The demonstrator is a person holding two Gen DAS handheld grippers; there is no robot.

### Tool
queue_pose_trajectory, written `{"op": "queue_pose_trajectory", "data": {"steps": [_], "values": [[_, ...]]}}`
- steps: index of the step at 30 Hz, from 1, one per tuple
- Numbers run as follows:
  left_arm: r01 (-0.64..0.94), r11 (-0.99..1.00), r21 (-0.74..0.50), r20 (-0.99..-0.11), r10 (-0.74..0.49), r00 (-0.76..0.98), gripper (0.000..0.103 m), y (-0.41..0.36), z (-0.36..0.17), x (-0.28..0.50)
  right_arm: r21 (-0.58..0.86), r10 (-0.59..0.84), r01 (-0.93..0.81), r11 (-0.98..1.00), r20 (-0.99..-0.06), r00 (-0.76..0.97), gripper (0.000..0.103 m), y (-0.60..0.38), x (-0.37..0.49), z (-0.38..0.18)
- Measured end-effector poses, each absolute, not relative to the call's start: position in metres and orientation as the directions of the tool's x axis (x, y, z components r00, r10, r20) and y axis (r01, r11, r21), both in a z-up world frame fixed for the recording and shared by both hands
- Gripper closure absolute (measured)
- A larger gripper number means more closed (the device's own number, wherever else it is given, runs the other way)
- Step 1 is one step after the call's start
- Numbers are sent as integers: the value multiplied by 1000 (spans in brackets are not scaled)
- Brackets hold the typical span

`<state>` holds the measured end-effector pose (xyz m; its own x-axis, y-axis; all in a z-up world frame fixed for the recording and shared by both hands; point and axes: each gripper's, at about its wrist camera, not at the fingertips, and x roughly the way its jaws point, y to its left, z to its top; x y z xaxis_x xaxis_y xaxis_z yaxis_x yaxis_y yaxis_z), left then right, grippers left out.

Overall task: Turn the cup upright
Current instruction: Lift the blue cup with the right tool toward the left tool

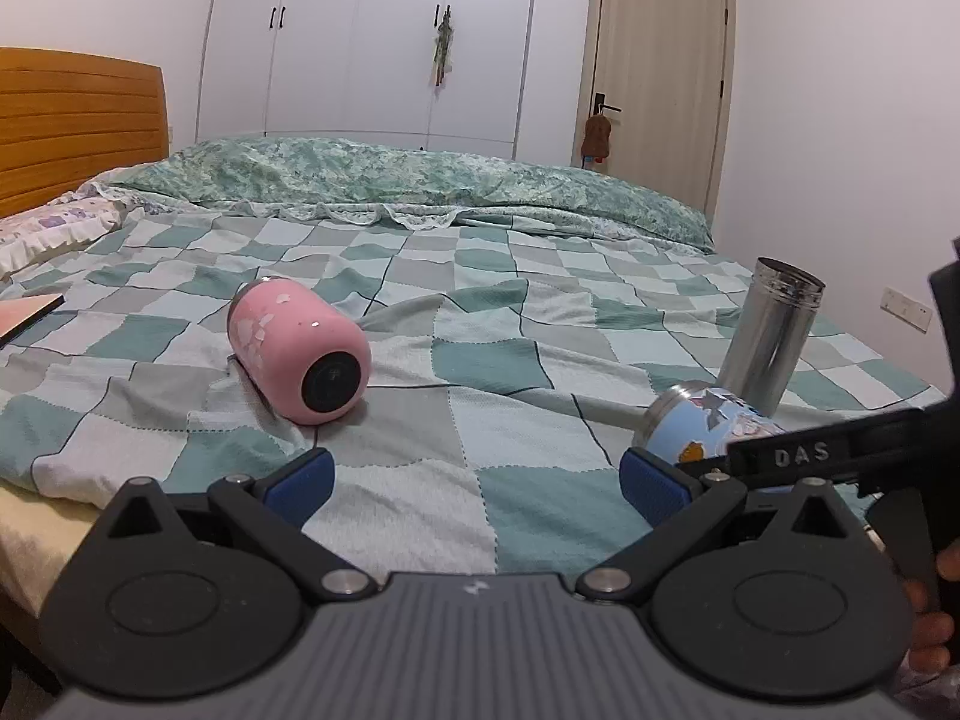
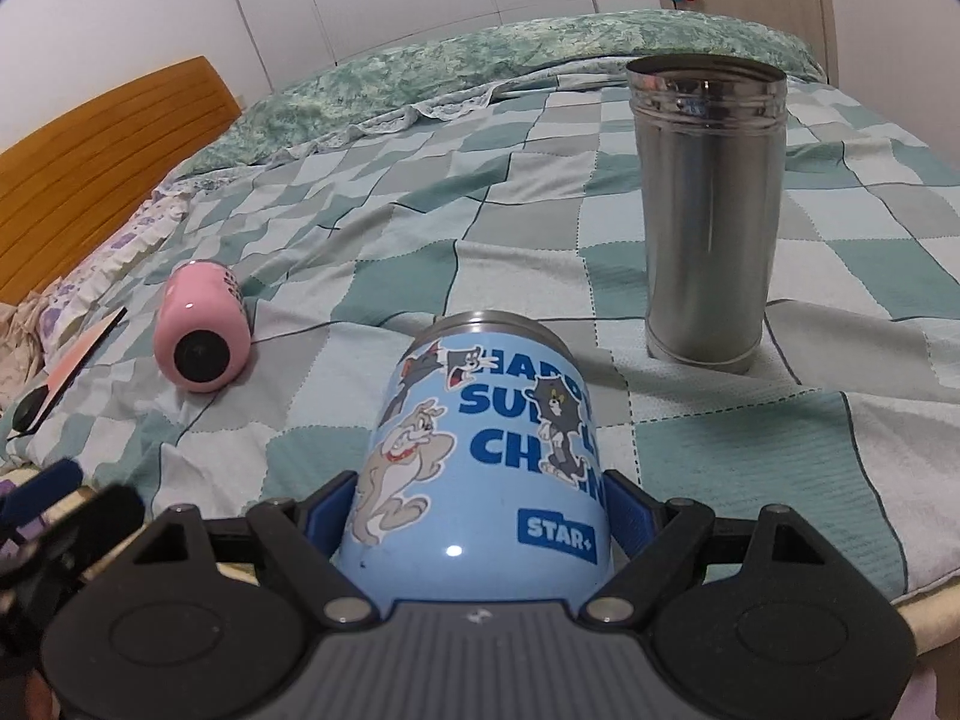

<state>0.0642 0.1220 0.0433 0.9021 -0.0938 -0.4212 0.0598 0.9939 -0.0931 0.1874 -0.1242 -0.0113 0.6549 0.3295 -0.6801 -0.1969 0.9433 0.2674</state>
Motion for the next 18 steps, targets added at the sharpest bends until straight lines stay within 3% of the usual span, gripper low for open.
{"op": "queue_pose_trajectory", "data": {"steps": [6,9,18], "values": [[45,996,-82,-419,-75,905,0,118,51,56,306,370,-215,927,-667,647,17,-132,189,-7],[44,997,-68,-415,-68,907,0,115,55,54,352,438,-270,896,-596,673,2,-148,179,6],[75,997,-29,-431,-80,899,0,83,66,64,248,457,-387,888,-390,799,0,-208,153,33]]}}
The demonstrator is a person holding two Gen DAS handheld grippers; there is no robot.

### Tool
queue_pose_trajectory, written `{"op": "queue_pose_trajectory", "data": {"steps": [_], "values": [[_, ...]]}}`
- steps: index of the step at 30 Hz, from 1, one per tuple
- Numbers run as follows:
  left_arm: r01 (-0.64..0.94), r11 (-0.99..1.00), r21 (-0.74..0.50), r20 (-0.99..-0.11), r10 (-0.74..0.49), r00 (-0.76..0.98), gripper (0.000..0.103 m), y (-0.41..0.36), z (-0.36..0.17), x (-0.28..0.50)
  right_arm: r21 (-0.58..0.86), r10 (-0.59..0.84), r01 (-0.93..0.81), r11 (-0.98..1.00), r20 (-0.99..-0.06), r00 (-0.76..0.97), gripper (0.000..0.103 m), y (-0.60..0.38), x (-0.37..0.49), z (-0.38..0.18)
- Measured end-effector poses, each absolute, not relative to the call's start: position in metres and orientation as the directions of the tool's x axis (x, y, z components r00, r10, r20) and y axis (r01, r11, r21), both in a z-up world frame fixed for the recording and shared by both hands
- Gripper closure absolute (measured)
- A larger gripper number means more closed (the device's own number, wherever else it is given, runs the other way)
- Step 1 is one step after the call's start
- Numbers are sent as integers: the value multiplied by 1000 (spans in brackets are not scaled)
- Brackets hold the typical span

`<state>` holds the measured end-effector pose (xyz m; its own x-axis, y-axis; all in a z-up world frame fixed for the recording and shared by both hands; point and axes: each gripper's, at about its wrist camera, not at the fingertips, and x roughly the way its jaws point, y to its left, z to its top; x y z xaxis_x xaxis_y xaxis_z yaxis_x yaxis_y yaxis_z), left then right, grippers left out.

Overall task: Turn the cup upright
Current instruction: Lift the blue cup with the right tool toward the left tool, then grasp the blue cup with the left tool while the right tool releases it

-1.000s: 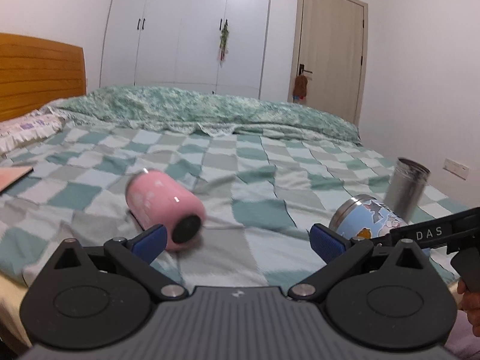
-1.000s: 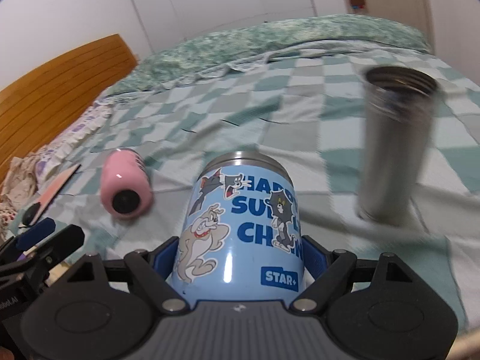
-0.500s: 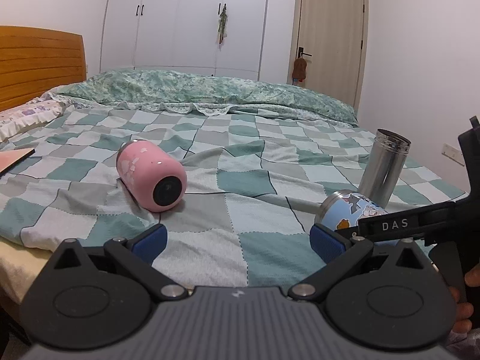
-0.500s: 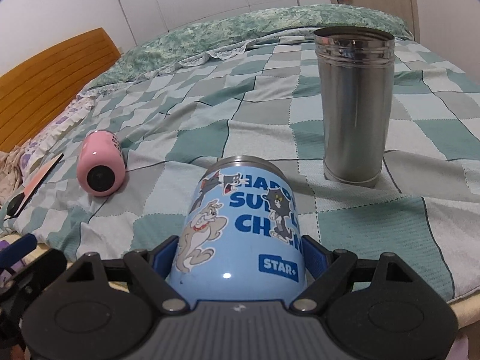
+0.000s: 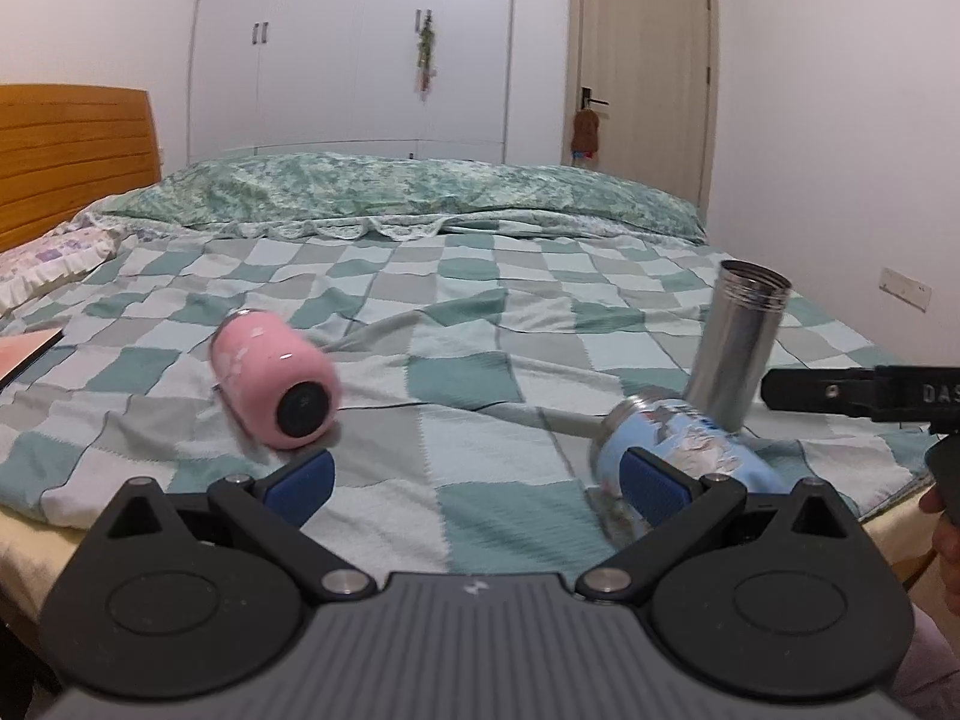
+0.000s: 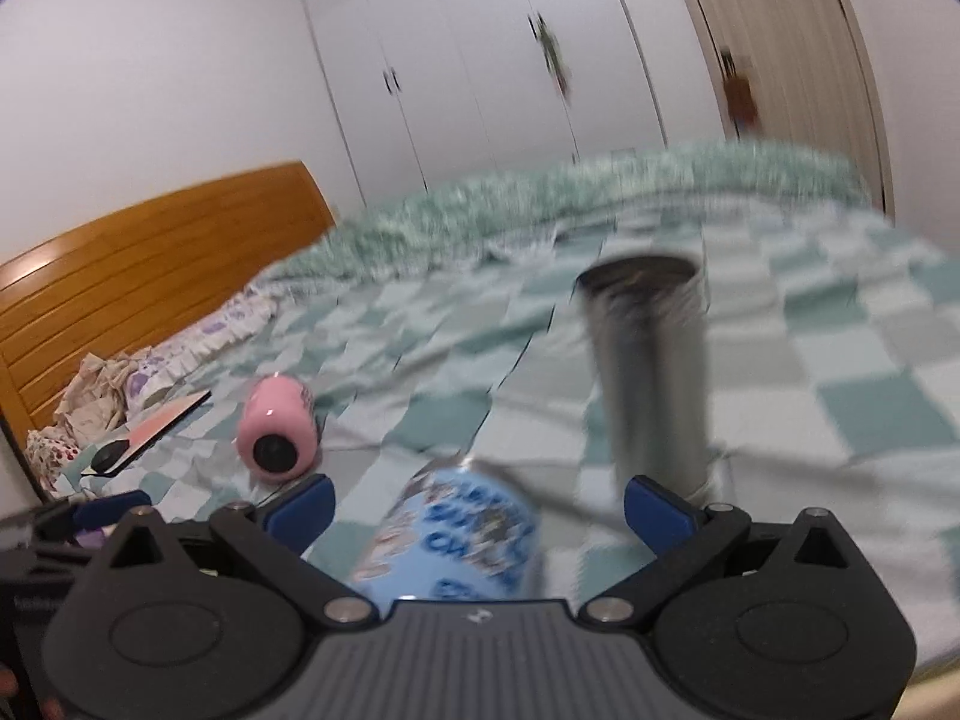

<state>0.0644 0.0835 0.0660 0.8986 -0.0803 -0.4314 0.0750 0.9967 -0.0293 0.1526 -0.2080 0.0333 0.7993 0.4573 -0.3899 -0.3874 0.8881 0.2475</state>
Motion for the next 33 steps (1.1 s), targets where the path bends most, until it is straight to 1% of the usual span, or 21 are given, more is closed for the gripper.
{"op": "queue_pose_trajectory", "data": {"steps": [6,10,14,18,21,27,28,30,31,33], "values": [[92,996,17,-461,-74,884,0,44,67,83,102,400,-389,916,-339,852,0,-241,149,22],[98,995,0,-492,-86,866,0,24,64,99,36,378,-389,921,-334,863,0,-250,152,10],[127,992,9,-557,-100,825,0,3,58,117,12,378,-399,917,-348,858,0,-261,158,1],[133,991,-7,-607,-110,787,0,-12,57,139,-14,355,-384,923,-347,868,0,-268,162,-9],[121,992,-34,-673,-112,731,0,-20,56,163,-9,356,-383,924,-348,867,0,-274,168,-13],[70,995,-71,-824,-98,558,0,-28,39,208,85,385,-380,921,-345,856,0,-292,179,-18],[69,995,-74,-846,-100,523,1,-29,35,216,89,385,-379,921,-345,856,0,-293,180,-19],[64,990,-124,-879,-140,455,12,-26,27,229,92,384,-376,922,-346,856,0,-293,180,-20],[45,988,-149,-888,-154,433,13,-25,25,232,94,383,-375,922,-346,857,0,-293,180,-20],[44,987,-153,-887,-157,434,14,-24,26,231,100,384,-373,922,-344,857,0,-294,180,-20]]}}
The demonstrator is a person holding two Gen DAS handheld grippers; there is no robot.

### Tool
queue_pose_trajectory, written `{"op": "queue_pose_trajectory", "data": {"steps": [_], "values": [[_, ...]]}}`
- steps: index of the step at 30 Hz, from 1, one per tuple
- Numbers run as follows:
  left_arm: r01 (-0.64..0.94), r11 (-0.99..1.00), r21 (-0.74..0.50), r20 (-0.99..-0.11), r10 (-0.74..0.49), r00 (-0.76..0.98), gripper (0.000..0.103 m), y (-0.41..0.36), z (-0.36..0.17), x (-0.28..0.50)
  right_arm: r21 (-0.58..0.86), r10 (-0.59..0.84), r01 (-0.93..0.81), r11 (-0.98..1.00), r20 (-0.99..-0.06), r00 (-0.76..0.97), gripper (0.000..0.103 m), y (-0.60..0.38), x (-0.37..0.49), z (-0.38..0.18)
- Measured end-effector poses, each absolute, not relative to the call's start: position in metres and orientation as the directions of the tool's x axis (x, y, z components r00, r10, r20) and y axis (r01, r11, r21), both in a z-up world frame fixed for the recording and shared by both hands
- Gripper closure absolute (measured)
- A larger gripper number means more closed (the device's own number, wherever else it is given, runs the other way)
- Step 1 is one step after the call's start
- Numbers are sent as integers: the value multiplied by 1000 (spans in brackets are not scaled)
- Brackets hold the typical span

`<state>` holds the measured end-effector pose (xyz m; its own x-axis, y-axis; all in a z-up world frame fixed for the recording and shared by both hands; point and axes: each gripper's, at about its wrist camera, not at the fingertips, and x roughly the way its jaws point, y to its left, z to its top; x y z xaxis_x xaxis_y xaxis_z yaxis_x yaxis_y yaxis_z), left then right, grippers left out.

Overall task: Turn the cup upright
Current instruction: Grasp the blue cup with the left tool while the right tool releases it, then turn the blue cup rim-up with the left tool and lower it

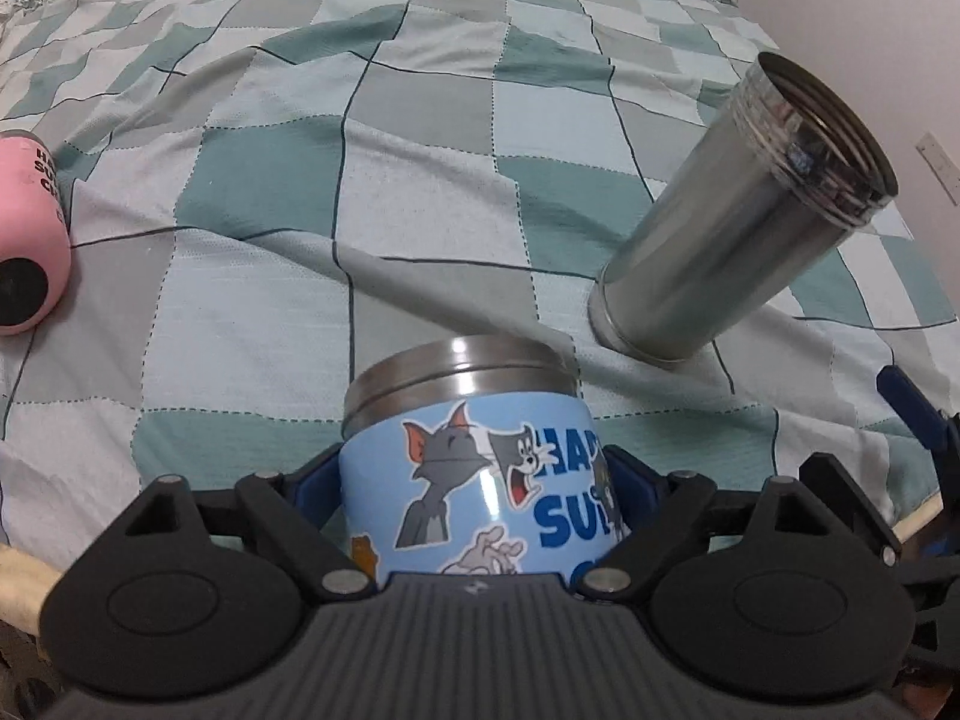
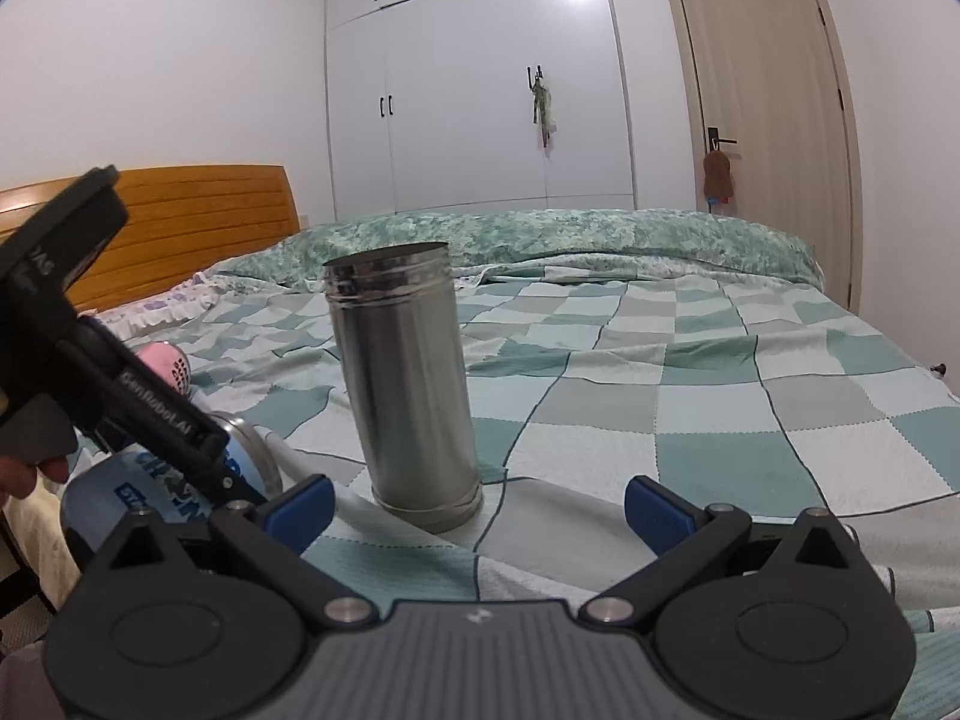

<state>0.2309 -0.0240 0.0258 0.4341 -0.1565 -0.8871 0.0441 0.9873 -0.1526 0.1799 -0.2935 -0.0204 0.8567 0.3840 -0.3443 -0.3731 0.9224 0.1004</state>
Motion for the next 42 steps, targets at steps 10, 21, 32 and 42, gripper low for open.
{"op": "queue_pose_trajectory", "data": {"steps": [10,21,32,42], "values": [[55,977,-204,-759,-193,622,15,-10,39,178,133,368,-343,930,-349,862,0,-292,174,-19],[139,981,-132,-578,-190,793,15,-12,52,122,128,346,-322,938,-341,874,0,-279,161,-14],[134,991,-6,-391,-125,912,17,-26,85,144,122,310,-286,950,-299,902,0,-283,160,-10],[90,996,23,-351,-76,933,17,-38,61,207,117,268,-243,963,-306,914,0,-295,176,-18]]}}
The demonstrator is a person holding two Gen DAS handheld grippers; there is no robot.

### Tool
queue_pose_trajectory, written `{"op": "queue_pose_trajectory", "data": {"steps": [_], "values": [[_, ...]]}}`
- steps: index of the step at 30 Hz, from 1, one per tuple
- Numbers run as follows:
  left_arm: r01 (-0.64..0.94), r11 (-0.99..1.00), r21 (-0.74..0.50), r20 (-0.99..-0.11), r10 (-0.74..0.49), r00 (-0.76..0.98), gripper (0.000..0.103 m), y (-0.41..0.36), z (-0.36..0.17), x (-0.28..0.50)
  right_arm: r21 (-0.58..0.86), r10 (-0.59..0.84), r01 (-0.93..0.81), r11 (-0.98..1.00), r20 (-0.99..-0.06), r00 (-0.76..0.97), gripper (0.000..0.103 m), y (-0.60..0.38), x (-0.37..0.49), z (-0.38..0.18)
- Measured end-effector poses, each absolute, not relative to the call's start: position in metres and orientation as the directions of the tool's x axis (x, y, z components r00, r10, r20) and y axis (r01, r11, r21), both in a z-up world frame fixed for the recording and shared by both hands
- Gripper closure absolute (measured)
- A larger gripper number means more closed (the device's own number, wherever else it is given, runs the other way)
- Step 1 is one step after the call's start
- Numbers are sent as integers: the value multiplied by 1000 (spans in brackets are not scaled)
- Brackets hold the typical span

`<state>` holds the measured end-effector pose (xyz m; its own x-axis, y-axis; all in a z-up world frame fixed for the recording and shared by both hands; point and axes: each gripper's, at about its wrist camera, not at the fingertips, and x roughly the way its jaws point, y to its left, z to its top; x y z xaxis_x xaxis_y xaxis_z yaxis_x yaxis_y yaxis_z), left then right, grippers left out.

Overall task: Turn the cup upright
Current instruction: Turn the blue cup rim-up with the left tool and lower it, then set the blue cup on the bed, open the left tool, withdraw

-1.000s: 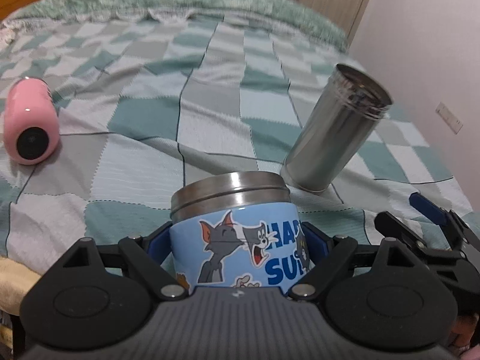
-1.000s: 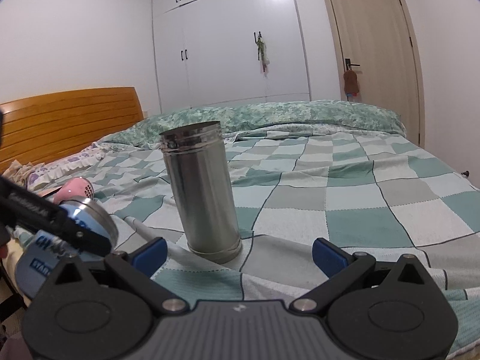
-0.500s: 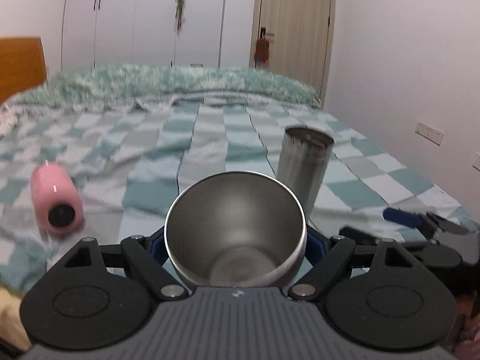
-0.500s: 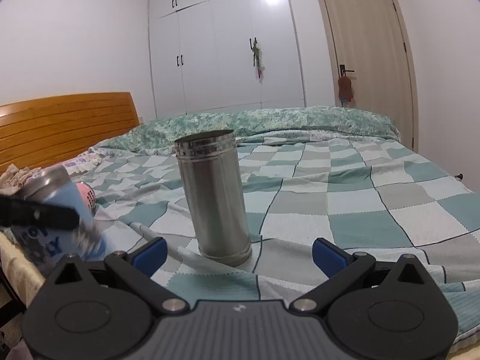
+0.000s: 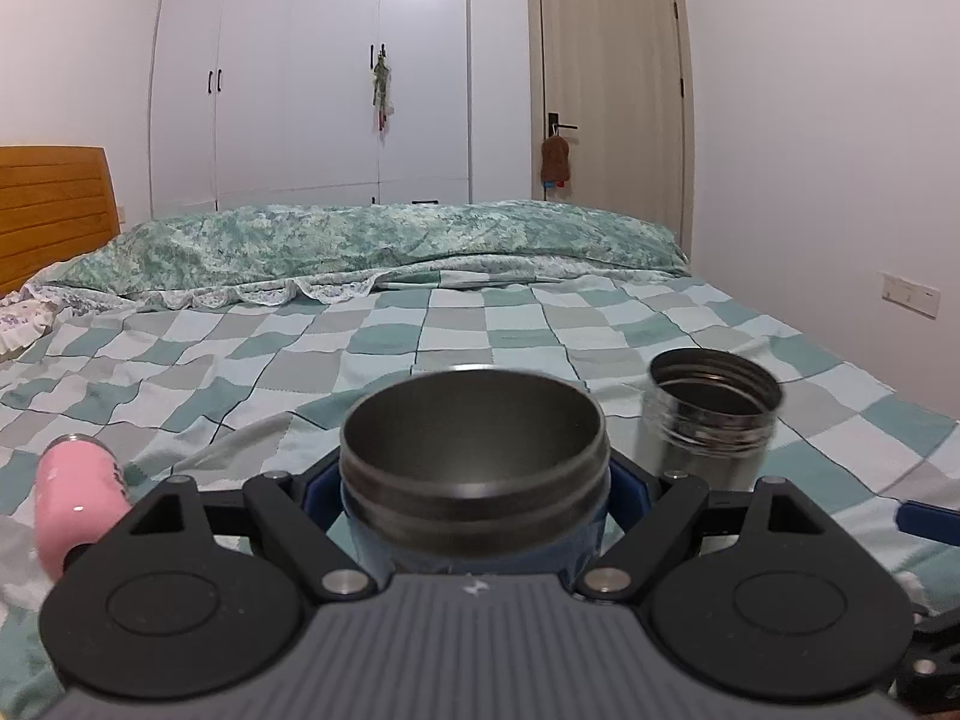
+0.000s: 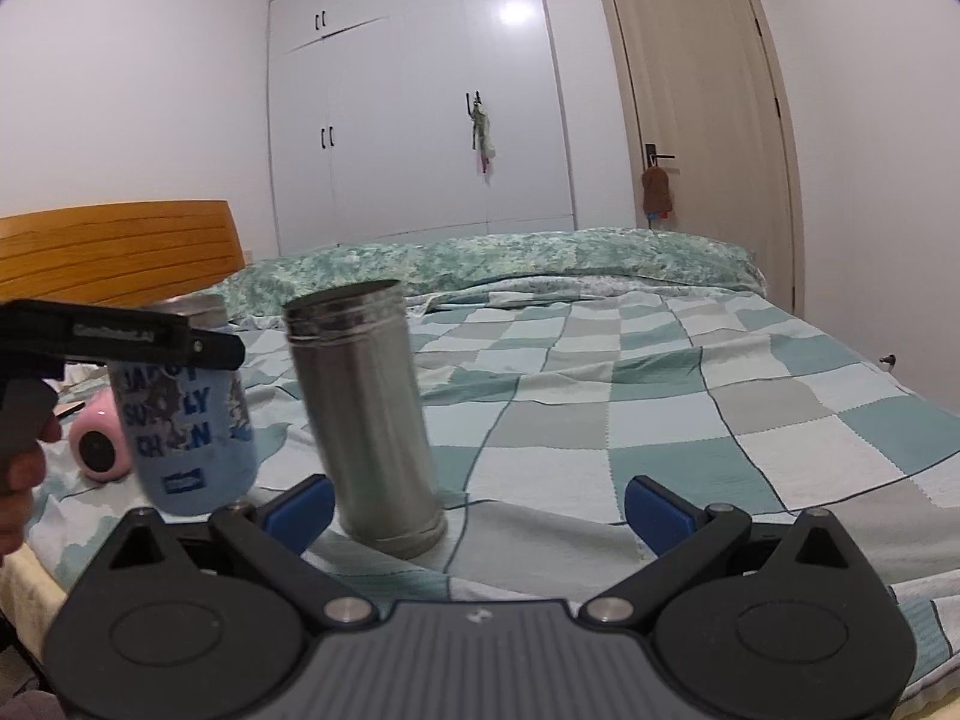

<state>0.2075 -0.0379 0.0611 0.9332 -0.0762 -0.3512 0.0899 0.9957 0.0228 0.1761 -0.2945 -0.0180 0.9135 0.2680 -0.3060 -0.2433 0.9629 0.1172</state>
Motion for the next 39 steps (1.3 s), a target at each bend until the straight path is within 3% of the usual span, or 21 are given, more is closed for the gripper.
{"op": "queue_pose_trajectory", "data": {"steps": [4,7,12,13,16,21,28,34,39], "values": [[79,997,20,-339,-68,938,17,-35,42,218,121,260,-233,965,-317,912,0,-296,184,-23],[79,997,12,-377,-68,924,18,-32,20,229,120,259,-232,965,-328,909,0,-295,188,-27],[112,994,-15,-333,-111,936,14,-25,22,222,104,258,-236,966,-334,907,0,-289,189,-27],[121,992,-35,-318,-125,940,0,-22,26,217,103,260,-239,966,-331,907,0,-288,187,-26],[107,993,-46,-224,-115,968,0,-15,39,190,94,263,-246,965,-315,912,0,-285,181,-21],[98,995,-22,-184,-100,978,0,-6,66,140,82,284,-272,959,-273,919,0,-274,161,-8],[123,992,-32,-223,-127,966,0,9,75,79,64,310,-303,951,-234,921,0,-259,128,0],[69,996,-51,-280,-80,957,0,15,38,50,23,305,-308,951,-224,926,0,-249,96,-15],[5,1000,-30,-269,-13,963,0,12,-1,37,-40,286,-298,954,-189,939,0,-241,79,-30]]}}
